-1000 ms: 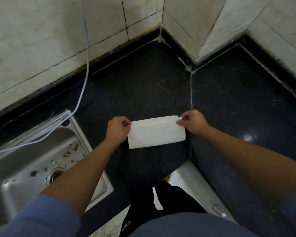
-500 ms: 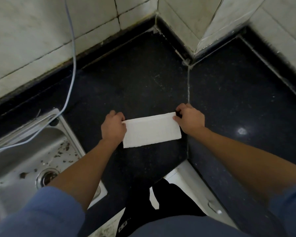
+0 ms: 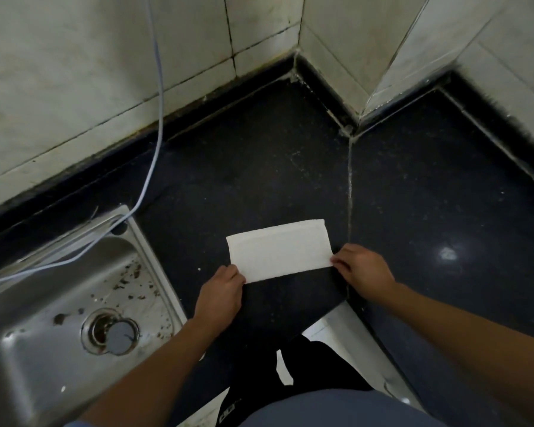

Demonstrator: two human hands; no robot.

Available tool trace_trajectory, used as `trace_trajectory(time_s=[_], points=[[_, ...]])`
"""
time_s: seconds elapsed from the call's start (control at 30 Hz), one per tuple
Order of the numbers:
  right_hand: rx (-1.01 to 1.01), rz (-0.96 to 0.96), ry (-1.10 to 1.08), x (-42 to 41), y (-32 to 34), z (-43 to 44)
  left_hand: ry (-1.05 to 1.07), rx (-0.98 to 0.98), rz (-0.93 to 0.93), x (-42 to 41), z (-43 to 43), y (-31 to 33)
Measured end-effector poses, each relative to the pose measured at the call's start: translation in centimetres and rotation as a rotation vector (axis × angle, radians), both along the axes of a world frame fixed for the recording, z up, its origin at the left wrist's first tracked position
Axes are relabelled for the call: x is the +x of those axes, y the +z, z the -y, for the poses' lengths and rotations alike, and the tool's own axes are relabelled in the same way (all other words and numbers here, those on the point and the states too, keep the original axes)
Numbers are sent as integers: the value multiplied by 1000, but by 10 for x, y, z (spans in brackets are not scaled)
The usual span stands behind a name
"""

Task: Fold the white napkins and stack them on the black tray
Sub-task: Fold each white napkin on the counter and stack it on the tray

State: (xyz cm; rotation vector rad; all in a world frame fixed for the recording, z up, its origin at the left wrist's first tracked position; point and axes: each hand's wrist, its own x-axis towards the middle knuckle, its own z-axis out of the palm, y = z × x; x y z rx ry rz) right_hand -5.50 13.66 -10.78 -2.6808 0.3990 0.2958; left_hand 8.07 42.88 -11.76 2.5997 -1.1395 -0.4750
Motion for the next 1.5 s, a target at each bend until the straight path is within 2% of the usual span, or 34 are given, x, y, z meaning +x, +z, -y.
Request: trace_trajectory(time_s=[0.13, 0.27, 0.33, 0.47, 0.6, 0.7, 0.8, 0.9, 1.0, 1.13, 1.33, 1.5], points=[[8, -54, -236, 30, 13, -3, -64, -12, 107, 15, 11, 12], [10, -244, -414, 63, 17, -19, -106, 225, 50, 38, 21, 15], [138, -291, -564, 71, 18, -21, -100, 282, 6, 43, 17, 12], [447, -282, -829, 78, 21, -15, -92, 272, -11, 42, 16, 12], [925, -275, -1074, 80, 33, -18, -75, 239, -27, 41, 16, 12], [1059, -305, -1048, 78, 36, -16, -73, 242, -29, 42, 16, 13], [941, -155, -976, 80, 41, -19, -61, 203, -31, 42, 13, 15], [844, -75, -792, 93, 52, -39, 31, 108, 0, 41, 1, 19], [822, -128, -631, 112, 51, -74, 150, 92, -12, 43, -19, 21], [690, -202, -494, 134, 31, -123, 238, 120, -33, 42, -45, 25], [488, -261, -373, 144, 7, -156, 300, 104, -60, 39, -67, 29], [538, -253, -236, 140, 8, -146, 266, 85, -37, 42, -54, 31]])
